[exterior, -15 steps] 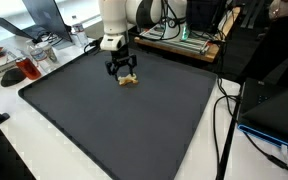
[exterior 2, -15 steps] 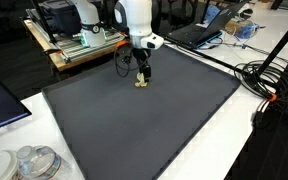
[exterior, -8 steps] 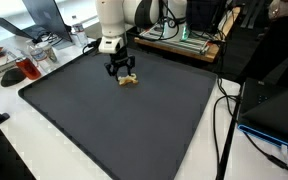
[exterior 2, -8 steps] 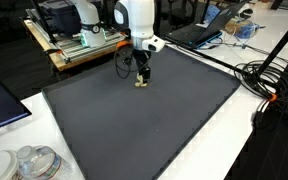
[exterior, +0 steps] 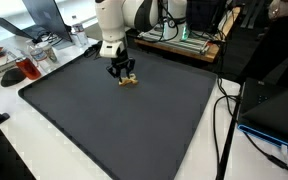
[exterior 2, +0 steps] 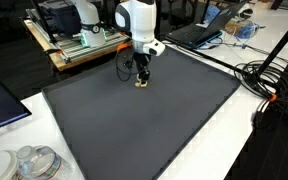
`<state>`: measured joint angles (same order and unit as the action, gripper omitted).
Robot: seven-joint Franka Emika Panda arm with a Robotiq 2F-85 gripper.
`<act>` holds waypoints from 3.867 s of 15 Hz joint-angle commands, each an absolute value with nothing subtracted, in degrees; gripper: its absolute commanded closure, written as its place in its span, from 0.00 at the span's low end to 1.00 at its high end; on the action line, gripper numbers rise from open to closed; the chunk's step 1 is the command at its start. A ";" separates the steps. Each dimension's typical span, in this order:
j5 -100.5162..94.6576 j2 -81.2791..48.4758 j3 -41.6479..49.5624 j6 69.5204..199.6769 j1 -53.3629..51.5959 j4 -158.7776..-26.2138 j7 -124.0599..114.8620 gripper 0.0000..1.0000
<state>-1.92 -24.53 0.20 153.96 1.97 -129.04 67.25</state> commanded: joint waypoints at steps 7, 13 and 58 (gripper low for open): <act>-4.04 -25.20 -1.46 151.28 3.81 -127.14 64.50 0.99; -3.10 -24.85 -2.37 150.19 4.57 -127.16 63.30 0.99; 23.61 -19.45 -16.29 157.96 23.65 -134.54 84.88 0.00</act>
